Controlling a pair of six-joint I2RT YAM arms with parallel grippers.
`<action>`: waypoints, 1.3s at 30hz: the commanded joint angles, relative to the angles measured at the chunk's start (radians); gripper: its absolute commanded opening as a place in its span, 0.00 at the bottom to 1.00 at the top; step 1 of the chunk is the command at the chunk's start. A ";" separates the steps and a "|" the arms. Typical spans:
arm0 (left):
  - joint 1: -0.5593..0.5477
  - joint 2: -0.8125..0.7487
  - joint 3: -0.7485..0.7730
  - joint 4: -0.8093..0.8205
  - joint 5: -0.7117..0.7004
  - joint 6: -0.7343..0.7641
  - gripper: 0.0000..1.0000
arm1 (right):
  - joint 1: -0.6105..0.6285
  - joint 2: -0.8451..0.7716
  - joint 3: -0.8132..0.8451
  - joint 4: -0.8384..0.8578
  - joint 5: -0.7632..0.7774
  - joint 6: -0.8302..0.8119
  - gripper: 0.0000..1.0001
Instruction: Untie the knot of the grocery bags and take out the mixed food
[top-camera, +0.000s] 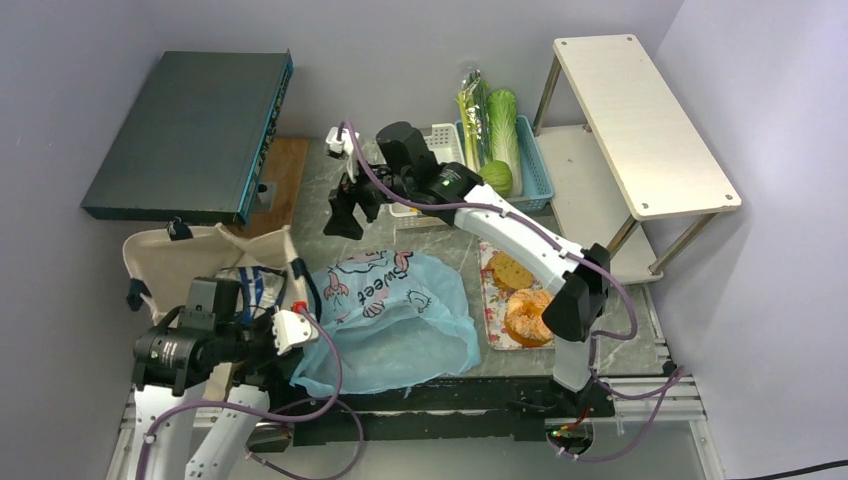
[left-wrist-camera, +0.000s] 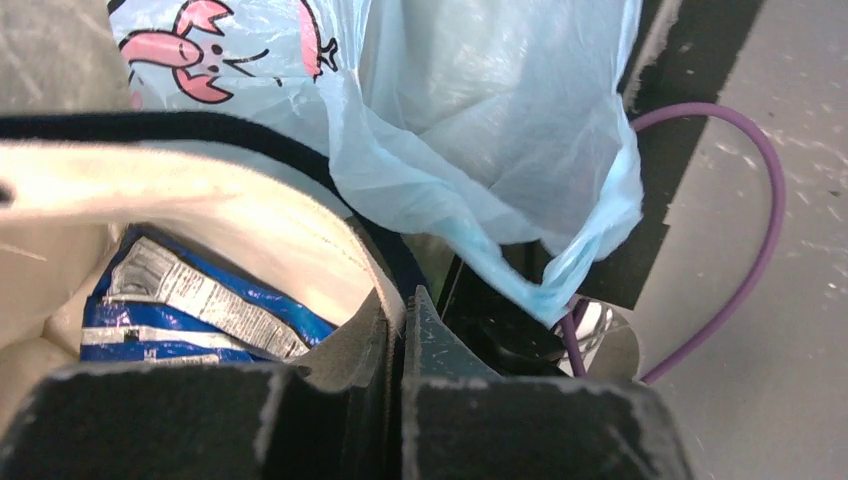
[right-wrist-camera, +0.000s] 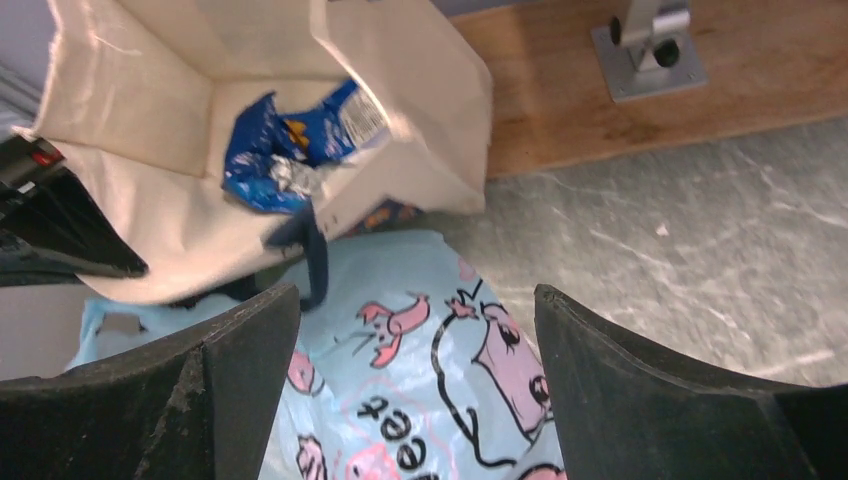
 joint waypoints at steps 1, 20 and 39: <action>-0.096 0.043 0.051 -0.008 0.241 -0.073 0.01 | 0.045 0.033 0.083 0.062 -0.056 0.035 0.88; -0.239 0.149 0.051 0.004 0.234 -0.052 0.14 | 0.199 0.254 0.216 0.154 0.064 -0.213 0.87; 0.015 0.068 0.377 0.425 -0.755 -0.614 0.99 | 0.212 -0.130 -0.518 0.339 0.069 -0.345 0.00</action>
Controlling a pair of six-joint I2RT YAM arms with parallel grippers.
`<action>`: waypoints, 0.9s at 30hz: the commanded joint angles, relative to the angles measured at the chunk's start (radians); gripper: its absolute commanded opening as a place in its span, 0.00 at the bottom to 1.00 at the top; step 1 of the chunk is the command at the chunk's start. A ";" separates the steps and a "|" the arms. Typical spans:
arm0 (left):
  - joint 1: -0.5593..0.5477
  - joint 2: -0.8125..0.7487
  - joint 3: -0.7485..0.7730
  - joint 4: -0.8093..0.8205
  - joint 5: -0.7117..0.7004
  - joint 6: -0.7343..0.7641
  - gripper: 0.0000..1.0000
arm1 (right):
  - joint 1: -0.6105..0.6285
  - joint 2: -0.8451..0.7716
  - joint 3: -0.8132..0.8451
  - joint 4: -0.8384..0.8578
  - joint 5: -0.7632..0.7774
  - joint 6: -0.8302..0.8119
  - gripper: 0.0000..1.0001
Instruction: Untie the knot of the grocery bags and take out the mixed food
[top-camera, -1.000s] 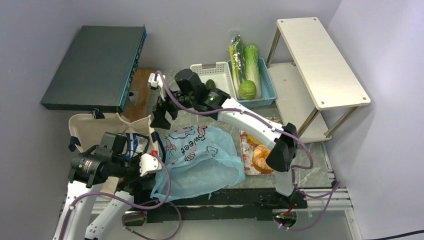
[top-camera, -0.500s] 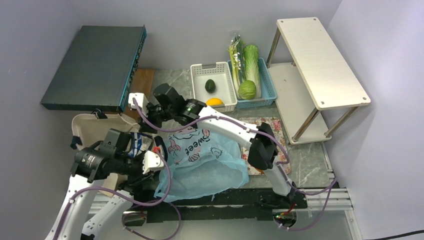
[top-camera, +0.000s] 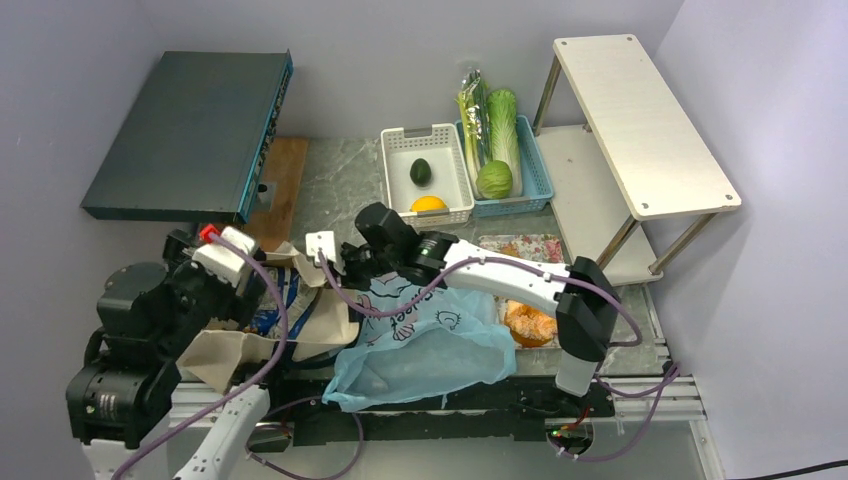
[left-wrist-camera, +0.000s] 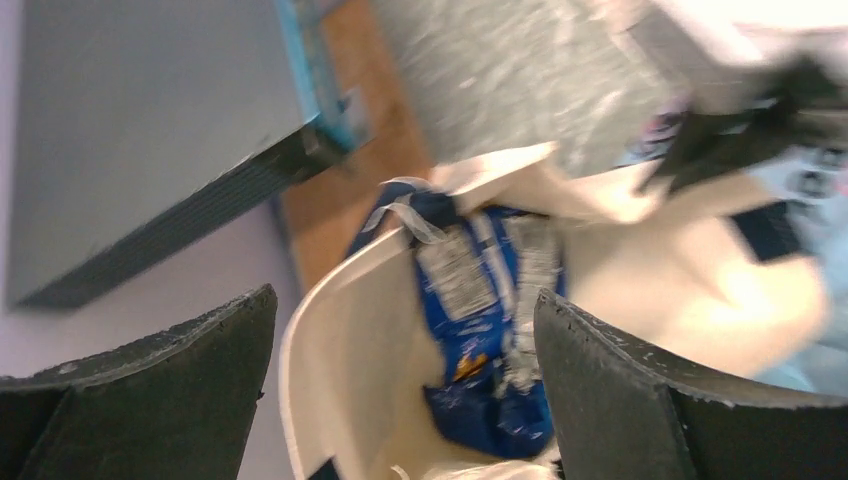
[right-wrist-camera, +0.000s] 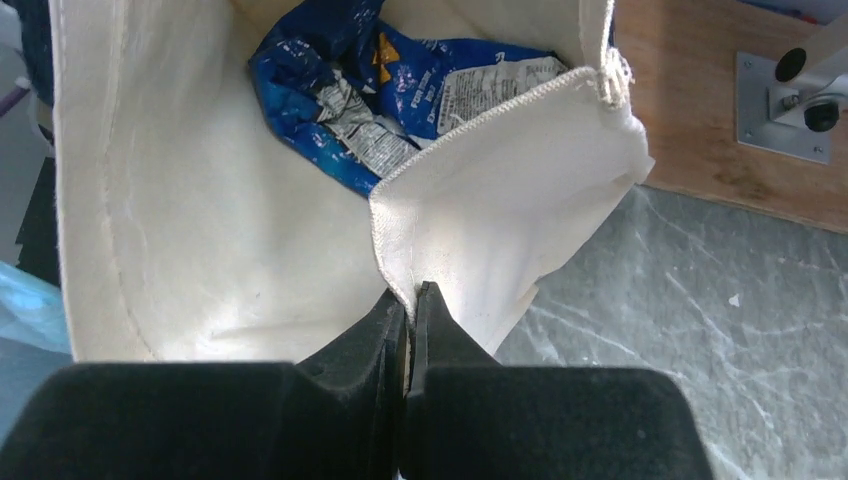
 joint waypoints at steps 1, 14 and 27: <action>0.025 0.001 -0.083 0.091 -0.416 -0.049 0.99 | 0.002 -0.075 -0.117 0.084 0.050 0.039 0.00; 0.073 -0.094 -0.312 -0.001 -0.601 0.014 0.99 | -0.003 -0.153 -0.213 0.273 0.196 0.251 0.00; 0.073 -0.165 -0.304 -0.048 -0.320 0.033 0.00 | -0.004 -0.133 -0.072 0.303 0.182 0.349 0.00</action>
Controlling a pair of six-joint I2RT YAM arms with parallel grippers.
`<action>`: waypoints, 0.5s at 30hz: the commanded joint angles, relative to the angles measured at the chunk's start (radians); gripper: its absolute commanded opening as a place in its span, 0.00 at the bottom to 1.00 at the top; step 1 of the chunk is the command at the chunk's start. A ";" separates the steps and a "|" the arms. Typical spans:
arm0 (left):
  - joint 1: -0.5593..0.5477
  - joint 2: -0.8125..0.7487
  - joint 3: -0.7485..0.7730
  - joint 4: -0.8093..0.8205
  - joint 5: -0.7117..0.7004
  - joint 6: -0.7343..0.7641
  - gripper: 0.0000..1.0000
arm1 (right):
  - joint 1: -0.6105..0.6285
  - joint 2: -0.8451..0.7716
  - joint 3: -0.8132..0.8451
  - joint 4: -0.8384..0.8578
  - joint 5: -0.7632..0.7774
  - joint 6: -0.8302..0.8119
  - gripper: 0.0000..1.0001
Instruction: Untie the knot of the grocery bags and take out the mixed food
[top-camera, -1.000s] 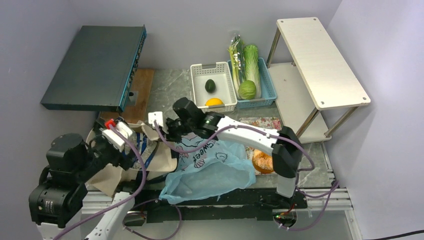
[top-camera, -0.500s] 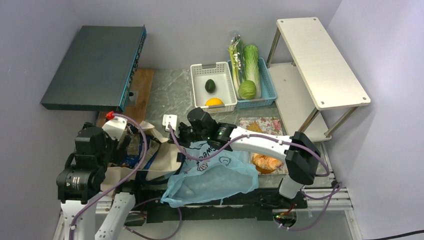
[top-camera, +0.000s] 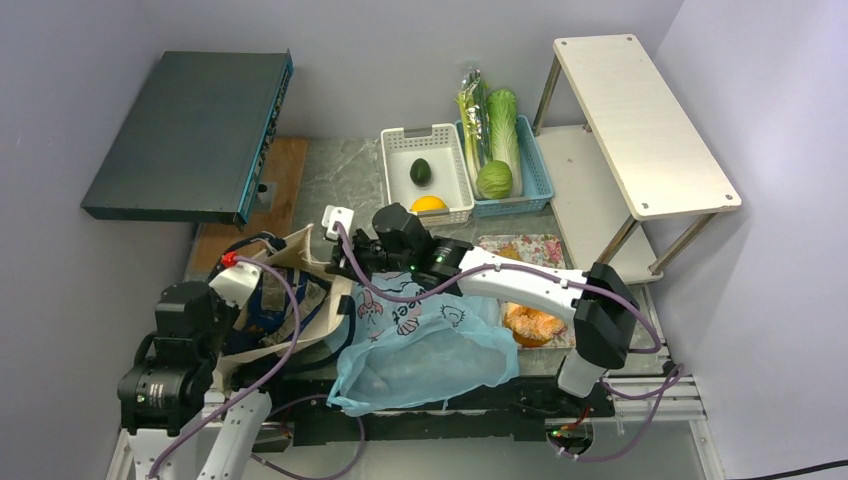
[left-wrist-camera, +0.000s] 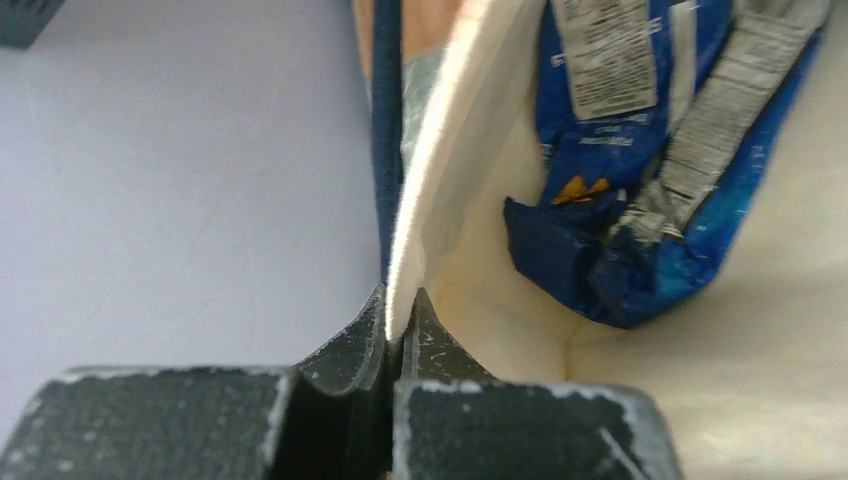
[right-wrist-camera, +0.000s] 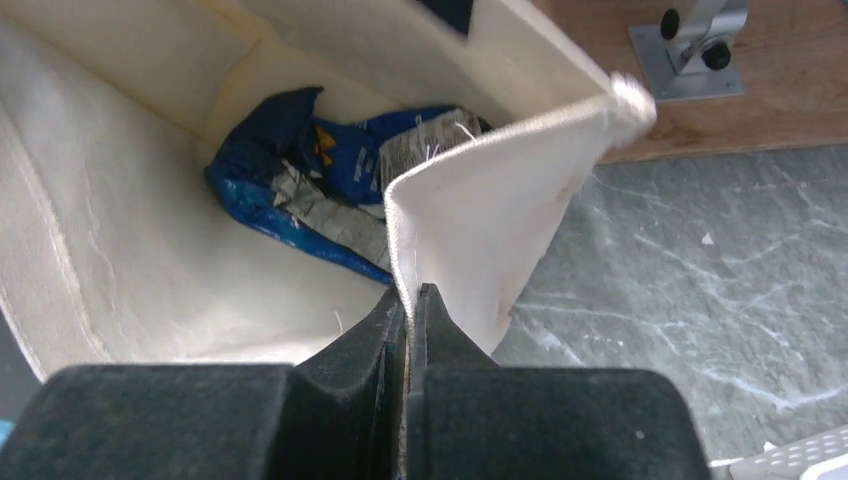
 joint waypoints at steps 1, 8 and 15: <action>0.004 0.015 0.145 -0.003 0.235 -0.016 0.00 | -0.003 -0.002 0.128 0.057 -0.009 0.056 0.00; 0.004 0.076 0.348 0.178 0.300 0.093 0.00 | 0.011 0.059 0.340 0.070 -0.047 0.108 0.00; 0.004 0.189 0.606 0.196 0.602 0.024 0.00 | 0.015 -0.038 0.407 0.013 -0.045 0.148 0.00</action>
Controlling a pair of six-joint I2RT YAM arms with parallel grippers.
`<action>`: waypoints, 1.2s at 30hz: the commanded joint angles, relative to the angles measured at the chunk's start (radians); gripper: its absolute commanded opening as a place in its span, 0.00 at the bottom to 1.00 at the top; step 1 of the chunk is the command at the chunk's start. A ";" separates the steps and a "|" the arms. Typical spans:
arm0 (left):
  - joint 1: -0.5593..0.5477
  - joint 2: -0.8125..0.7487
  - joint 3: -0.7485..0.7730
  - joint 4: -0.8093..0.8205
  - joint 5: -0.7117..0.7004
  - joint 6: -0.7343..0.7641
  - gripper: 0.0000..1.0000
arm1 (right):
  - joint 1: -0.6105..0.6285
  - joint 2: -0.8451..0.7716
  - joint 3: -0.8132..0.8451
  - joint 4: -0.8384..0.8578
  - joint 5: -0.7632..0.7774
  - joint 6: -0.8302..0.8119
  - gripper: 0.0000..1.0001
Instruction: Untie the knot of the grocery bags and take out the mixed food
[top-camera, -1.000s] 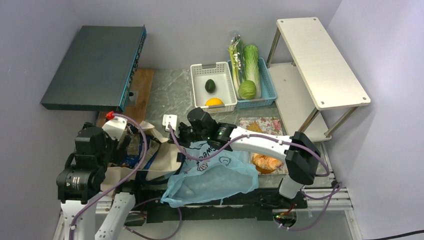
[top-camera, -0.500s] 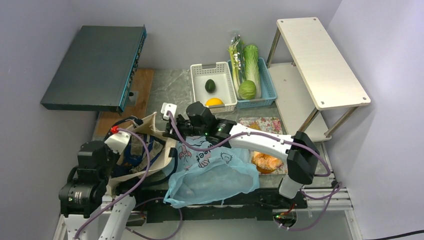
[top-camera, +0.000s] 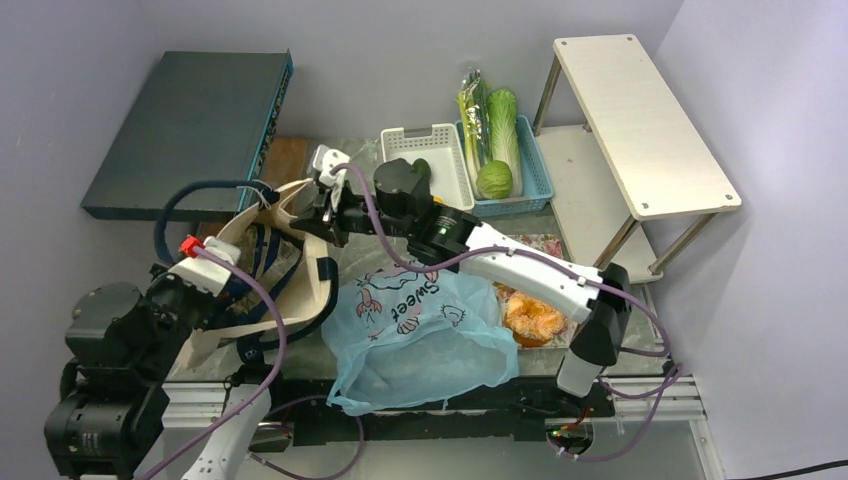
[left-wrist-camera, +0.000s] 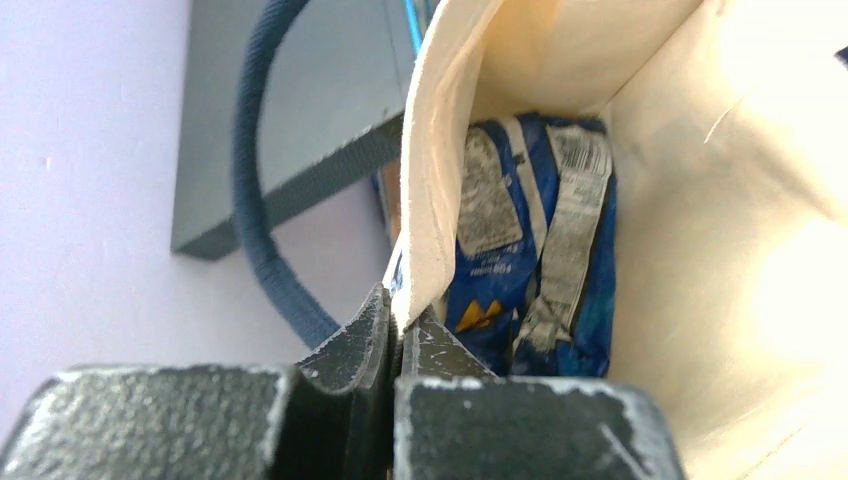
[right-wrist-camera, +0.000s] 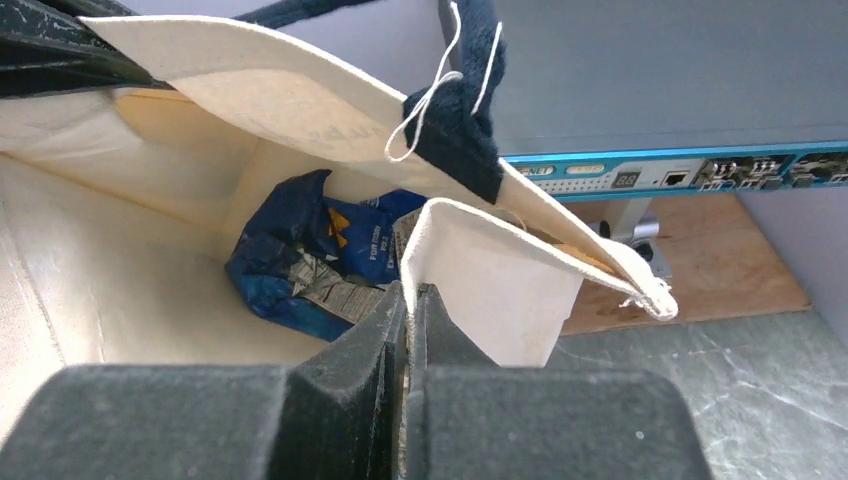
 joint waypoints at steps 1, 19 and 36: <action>-0.003 0.040 0.126 0.195 0.332 -0.038 0.00 | 0.009 -0.139 0.004 0.023 -0.018 0.038 0.00; -0.093 0.228 -0.157 0.679 1.114 -0.701 0.00 | -0.006 -0.778 -0.205 -0.720 0.202 -0.130 0.00; -0.310 0.460 -0.197 0.366 0.462 -0.181 0.00 | -0.158 -0.761 -0.672 -0.442 0.077 0.027 0.00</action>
